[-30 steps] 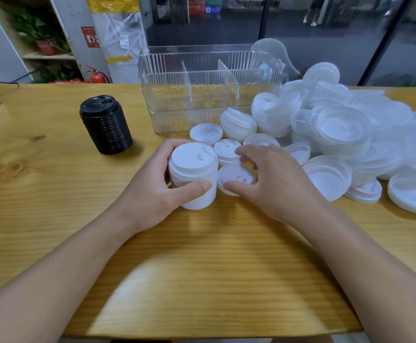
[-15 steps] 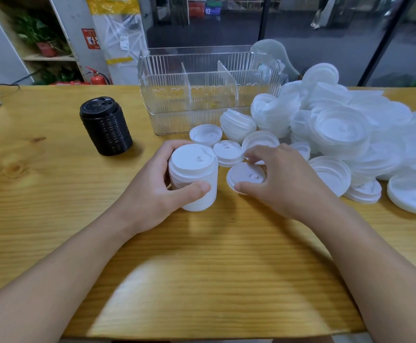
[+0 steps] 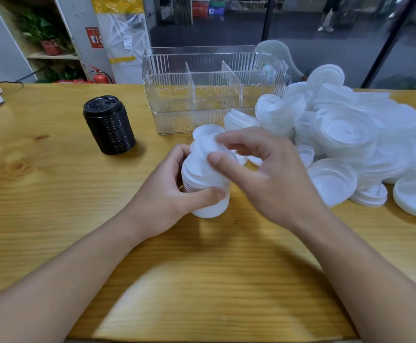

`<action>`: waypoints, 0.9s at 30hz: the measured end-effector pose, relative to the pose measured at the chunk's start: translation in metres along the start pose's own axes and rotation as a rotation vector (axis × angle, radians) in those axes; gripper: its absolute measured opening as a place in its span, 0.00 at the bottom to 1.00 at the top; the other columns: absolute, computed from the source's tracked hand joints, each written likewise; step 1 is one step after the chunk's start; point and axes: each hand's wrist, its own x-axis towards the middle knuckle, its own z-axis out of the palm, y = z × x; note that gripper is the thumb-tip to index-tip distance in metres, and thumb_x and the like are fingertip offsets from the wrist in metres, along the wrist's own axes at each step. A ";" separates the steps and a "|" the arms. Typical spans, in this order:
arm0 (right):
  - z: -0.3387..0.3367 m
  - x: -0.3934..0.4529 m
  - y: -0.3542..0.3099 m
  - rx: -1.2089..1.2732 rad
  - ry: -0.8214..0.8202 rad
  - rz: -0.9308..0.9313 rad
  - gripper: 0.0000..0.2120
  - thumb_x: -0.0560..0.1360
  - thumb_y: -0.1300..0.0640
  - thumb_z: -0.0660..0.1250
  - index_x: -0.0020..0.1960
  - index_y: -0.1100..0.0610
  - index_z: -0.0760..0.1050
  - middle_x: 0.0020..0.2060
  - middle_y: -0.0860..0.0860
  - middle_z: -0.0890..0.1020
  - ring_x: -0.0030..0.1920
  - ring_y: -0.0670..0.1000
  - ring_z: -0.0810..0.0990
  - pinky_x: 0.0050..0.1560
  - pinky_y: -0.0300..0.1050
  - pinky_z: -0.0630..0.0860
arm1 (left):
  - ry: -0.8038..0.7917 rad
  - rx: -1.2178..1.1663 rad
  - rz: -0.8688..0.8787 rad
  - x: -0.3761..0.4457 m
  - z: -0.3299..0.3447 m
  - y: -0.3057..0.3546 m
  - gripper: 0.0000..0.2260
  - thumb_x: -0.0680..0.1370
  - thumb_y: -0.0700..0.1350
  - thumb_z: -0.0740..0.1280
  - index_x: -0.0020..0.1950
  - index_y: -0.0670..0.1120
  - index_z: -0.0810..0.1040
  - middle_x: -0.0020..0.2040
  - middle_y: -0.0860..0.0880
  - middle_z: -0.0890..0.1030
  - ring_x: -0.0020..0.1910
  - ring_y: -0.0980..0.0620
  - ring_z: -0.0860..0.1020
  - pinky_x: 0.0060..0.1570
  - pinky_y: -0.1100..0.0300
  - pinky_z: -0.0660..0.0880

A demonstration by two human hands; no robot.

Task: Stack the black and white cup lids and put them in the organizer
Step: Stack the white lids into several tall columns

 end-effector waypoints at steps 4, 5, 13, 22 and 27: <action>0.014 -0.005 0.001 -0.129 0.008 -0.090 0.22 0.74 0.38 0.79 0.62 0.49 0.86 0.56 0.43 0.82 0.58 0.45 0.82 0.59 0.43 0.78 | 0.014 -0.020 -0.008 0.002 0.008 -0.003 0.32 0.67 0.50 0.85 0.67 0.55 0.76 0.60 0.49 0.87 0.59 0.44 0.87 0.60 0.39 0.83; 0.015 -0.004 0.001 -0.139 0.012 -0.096 0.22 0.74 0.38 0.79 0.62 0.49 0.86 0.55 0.43 0.81 0.57 0.45 0.82 0.58 0.43 0.77 | 0.017 -0.028 -0.008 0.002 0.009 -0.004 0.32 0.67 0.49 0.85 0.67 0.54 0.76 0.59 0.49 0.88 0.59 0.44 0.87 0.60 0.38 0.83; 0.013 -0.004 0.004 -0.152 0.003 -0.100 0.24 0.72 0.36 0.78 0.61 0.48 0.87 0.53 0.43 0.82 0.55 0.45 0.82 0.57 0.45 0.78 | 0.011 -0.074 -0.012 0.003 0.009 -0.005 0.34 0.66 0.48 0.86 0.69 0.52 0.77 0.61 0.48 0.88 0.60 0.44 0.87 0.61 0.42 0.83; -0.005 0.004 0.026 -0.048 0.028 -0.012 0.10 0.82 0.48 0.73 0.63 0.48 0.84 0.56 0.40 0.86 0.56 0.41 0.84 0.53 0.36 0.77 | -0.061 0.099 -0.023 -0.004 -0.035 0.001 0.32 0.68 0.47 0.84 0.69 0.53 0.76 0.61 0.51 0.87 0.61 0.51 0.86 0.55 0.58 0.82; 0.012 0.009 0.046 -0.281 -0.169 -0.075 0.16 0.81 0.54 0.75 0.68 0.46 0.82 0.63 0.39 0.82 0.58 0.41 0.79 0.57 0.30 0.69 | -0.027 0.117 -0.002 -0.012 -0.077 0.000 0.33 0.65 0.54 0.83 0.67 0.54 0.78 0.61 0.53 0.86 0.59 0.52 0.86 0.53 0.62 0.82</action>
